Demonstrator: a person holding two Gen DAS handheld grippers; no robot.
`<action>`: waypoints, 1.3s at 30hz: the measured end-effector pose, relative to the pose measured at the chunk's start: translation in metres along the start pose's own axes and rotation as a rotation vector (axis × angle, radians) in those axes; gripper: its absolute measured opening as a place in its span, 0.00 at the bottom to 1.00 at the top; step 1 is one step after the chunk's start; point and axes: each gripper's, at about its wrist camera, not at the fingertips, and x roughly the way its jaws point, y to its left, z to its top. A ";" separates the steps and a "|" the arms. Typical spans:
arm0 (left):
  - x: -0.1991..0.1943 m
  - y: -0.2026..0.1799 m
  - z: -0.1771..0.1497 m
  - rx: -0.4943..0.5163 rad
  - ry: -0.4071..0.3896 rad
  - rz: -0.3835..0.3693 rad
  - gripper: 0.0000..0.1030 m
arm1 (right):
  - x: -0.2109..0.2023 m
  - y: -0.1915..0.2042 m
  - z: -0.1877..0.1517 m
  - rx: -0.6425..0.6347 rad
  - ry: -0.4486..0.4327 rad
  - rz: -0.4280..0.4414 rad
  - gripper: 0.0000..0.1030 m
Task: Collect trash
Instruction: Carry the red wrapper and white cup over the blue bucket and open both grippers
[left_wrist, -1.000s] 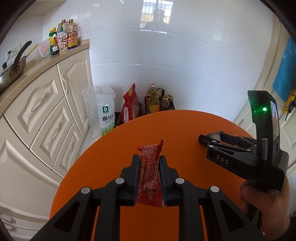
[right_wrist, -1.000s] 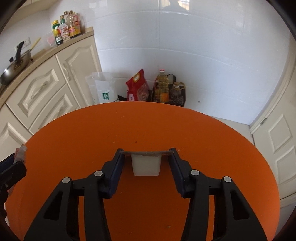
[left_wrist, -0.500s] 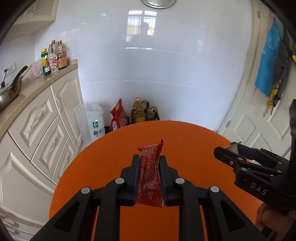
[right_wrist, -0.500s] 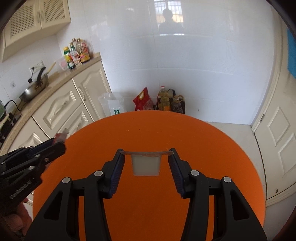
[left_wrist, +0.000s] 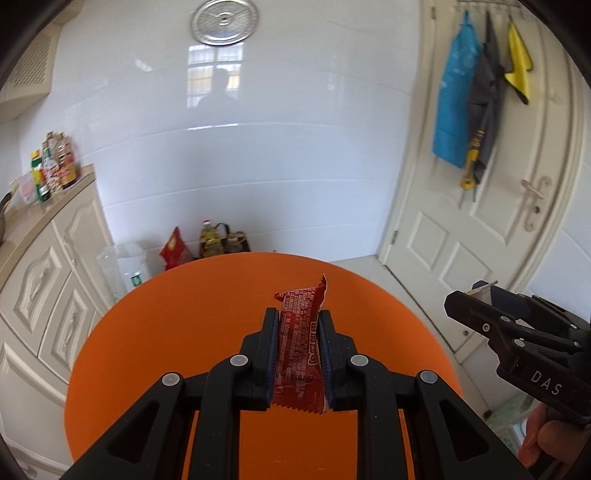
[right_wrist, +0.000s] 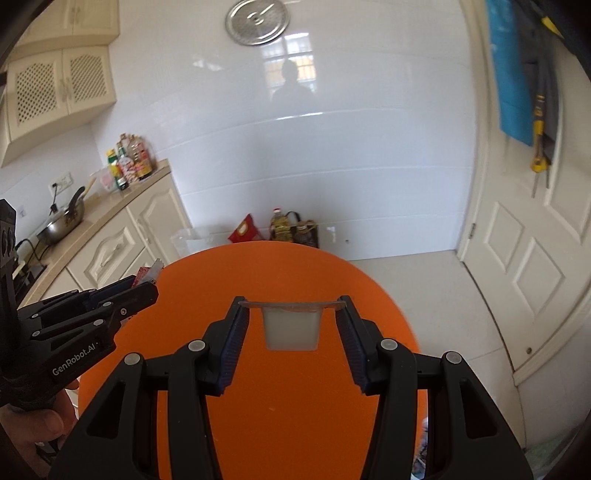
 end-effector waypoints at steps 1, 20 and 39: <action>-0.003 -0.010 -0.002 0.014 0.003 -0.021 0.16 | -0.007 -0.008 -0.002 0.009 -0.007 -0.012 0.48; 0.020 -0.149 -0.048 0.302 0.200 -0.393 0.16 | -0.108 -0.226 -0.095 0.327 0.013 -0.299 0.48; 0.094 -0.176 -0.163 0.376 0.657 -0.447 0.59 | -0.008 -0.377 -0.225 0.721 0.262 -0.287 0.72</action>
